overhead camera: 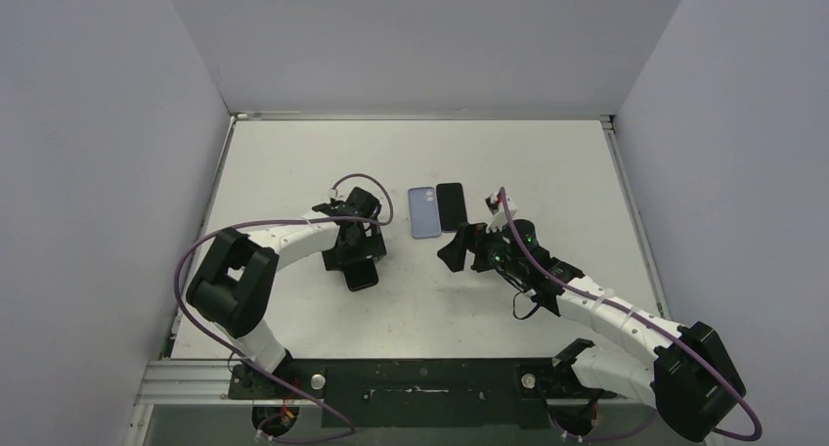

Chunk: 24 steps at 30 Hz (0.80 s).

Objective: Take the phone out of the phone case
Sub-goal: Pick up the phone at the center of the board, then adjust the phone.

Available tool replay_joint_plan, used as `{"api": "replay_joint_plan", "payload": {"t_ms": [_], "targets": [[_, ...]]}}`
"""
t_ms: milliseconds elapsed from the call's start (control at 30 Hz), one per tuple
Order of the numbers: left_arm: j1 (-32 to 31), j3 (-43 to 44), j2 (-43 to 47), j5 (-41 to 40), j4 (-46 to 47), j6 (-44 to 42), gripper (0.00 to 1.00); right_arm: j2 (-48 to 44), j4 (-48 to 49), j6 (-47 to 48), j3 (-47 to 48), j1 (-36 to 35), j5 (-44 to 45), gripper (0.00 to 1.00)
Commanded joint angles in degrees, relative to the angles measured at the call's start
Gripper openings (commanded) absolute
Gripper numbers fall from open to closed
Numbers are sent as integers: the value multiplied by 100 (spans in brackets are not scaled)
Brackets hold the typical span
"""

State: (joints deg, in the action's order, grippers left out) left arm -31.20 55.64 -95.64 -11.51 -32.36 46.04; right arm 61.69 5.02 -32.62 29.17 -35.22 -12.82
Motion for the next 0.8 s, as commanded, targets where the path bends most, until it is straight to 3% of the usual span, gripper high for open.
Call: {"api": "replay_joint_plan", "payload": {"t_ms": [0,67,467,767], "targets": [[-154,-13,-372,-131,129,-9,97,17,141,12,56,26,42,100],[-203,-49,-382,-112,160,-15,94,112,212,-19,72,17,-24,100],[-358,-262,150,601,458,281,35,976,836,-249,312,-509,-140,100],[-308,-691,843,1390,1100,845,20,1773,1717,-660,484,-805,-447,99]]}}
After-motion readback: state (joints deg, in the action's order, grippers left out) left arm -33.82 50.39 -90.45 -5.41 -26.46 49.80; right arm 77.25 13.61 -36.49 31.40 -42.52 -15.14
